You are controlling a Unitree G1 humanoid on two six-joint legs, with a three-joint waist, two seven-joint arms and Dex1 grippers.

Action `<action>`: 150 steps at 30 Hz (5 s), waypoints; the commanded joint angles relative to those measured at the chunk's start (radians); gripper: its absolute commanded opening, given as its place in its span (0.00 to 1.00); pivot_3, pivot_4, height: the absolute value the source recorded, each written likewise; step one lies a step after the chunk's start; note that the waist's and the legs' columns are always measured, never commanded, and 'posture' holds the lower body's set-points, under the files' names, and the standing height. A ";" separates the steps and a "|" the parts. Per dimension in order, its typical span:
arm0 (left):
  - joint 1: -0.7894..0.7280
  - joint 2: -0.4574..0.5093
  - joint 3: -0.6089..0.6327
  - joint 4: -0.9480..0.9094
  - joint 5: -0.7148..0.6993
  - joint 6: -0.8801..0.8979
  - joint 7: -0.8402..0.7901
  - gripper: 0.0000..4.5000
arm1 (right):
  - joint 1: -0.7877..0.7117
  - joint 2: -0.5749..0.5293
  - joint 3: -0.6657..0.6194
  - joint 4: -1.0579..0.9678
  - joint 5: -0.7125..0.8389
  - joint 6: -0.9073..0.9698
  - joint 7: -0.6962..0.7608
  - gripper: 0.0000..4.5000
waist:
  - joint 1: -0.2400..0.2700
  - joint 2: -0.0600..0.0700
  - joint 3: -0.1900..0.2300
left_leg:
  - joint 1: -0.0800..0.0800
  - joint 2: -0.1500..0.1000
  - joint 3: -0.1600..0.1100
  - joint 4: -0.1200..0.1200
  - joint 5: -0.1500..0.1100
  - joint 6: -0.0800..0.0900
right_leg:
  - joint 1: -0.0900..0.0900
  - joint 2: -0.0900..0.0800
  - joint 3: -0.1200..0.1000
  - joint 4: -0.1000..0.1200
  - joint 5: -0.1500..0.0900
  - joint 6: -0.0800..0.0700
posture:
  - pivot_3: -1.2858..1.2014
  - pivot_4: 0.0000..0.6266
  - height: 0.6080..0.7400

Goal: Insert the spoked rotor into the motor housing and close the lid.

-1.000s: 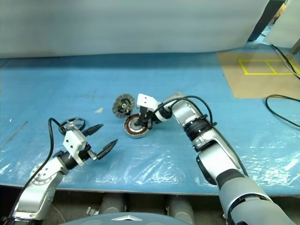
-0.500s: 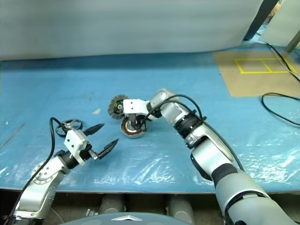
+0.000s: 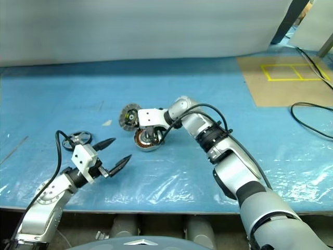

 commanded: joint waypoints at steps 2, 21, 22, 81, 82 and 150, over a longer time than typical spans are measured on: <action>-0.020 0.004 -0.005 0.004 0.001 -0.013 -0.009 1.00 | -0.044 0.006 0.014 -0.013 -0.010 -0.019 0.044 0.01 | -0.001 0.000 0.000 | 0.000 0.000 0.000 0.000 0.000 0.000 | -0.001 0.000 0.000 0.000 0.000 0.000 | 0.52 0.24 1.00; -0.004 -0.008 -0.002 0.007 0.011 -0.033 0.004 1.00 | -0.181 0.058 0.047 0.241 -0.129 -0.235 -0.006 0.01 | 0.000 0.000 0.000 | -0.001 0.000 0.000 0.002 0.000 0.000 | -0.001 -0.001 0.000 0.001 0.000 0.000 | 0.52 0.24 1.00; -0.005 -0.010 -0.003 0.009 0.012 -0.034 0.004 1.00 | -0.188 0.059 0.045 0.252 -0.128 -0.238 -0.006 0.01 | 0.000 0.000 0.000 | -0.002 0.000 0.000 0.002 0.000 0.000 | -0.002 0.000 0.000 0.001 0.000 0.000 | 0.52 0.24 1.00; -0.049 -0.007 -0.013 0.018 0.015 -0.008 -0.003 1.00 | -0.161 0.016 0.052 0.139 -0.213 -0.290 -0.027 0.01 | 0.000 0.000 0.001 | -0.003 0.000 0.000 0.002 0.000 0.000 | -0.003 0.000 0.000 0.001 0.001 -0.002 | 0.52 0.24 1.00; -0.049 -0.007 -0.013 0.019 0.015 -0.008 -0.003 1.00 | -0.166 0.017 0.049 0.140 -0.210 -0.288 -0.030 0.01 | 0.000 0.000 0.001 | -0.003 0.000 0.000 0.002 0.000 0.000 | -0.003 0.000 0.000 0.001 0.001 -0.002 | 0.52 0.24 1.00; -0.061 -0.006 -0.025 0.030 0.018 -0.007 -0.009 1.00 | -0.072 0.080 -0.097 0.136 -0.057 0.061 -0.028 0.01 | 0.002 0.000 0.001 | -0.003 0.000 0.000 0.002 0.000 0.000 | -0.004 0.000 0.000 0.002 0.001 -0.002 | 0.52 0.24 1.00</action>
